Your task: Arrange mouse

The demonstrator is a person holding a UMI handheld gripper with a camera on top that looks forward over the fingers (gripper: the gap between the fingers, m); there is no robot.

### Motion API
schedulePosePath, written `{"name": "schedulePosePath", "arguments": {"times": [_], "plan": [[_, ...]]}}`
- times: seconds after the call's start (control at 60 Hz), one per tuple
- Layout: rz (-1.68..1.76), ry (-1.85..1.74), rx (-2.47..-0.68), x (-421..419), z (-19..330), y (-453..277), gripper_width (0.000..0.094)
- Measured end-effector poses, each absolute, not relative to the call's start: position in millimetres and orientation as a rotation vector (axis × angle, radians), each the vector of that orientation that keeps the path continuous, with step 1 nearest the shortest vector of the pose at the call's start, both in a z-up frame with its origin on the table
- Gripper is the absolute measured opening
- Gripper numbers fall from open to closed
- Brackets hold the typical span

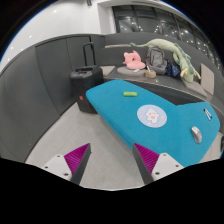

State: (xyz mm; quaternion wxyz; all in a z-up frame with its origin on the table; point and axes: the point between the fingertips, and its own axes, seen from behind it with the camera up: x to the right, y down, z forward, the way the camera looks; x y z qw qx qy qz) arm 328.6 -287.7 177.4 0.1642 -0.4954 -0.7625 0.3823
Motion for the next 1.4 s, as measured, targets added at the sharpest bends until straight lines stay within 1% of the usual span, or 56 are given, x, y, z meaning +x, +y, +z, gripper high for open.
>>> {"name": "schedulePosePath", "arguments": {"times": [0.083,0.183,0.2,0.217,0.3,0.317,0.333,0.367,0.45,0.467,0.733,0.917,1.183,1.4], "plan": [[1.084,-2.149,-1.414,325.7,174.6,-280.9,0.0862],[1.085,-2.117,-1.416,317.8,163.5,-253.3,0.0864],[1.067,-2.109,-1.430,320.9,176.7,-264.9,0.0863],[1.083,-2.101,-1.421,315.4,164.7,-248.9,0.0863],[1.065,-2.066,-1.423,306.8,157.3,-226.3,0.0863],[1.065,-2.058,-1.424,305.4,156.3,-221.2,0.0863],[1.052,-2.055,-1.433,306.9,167.6,-219.7,0.0863],[1.056,-2.033,-1.439,302.6,158.8,-204.8,0.0863],[1.039,-1.977,-1.457,294.8,156.1,-170.9,0.0865],[1.034,-1.968,-1.461,294.5,160.2,-165.4,0.0865],[0.937,-1.823,-1.549,272.8,133.3,-39.2,0.0864],[0.885,-1.749,-1.594,260.0,113.5,35.0,0.0862],[0.858,-1.680,-1.621,234.0,85.8,107.3,0.0865],[0.853,-1.624,-1.647,196.2,60.6,141.8,0.0863]]}}
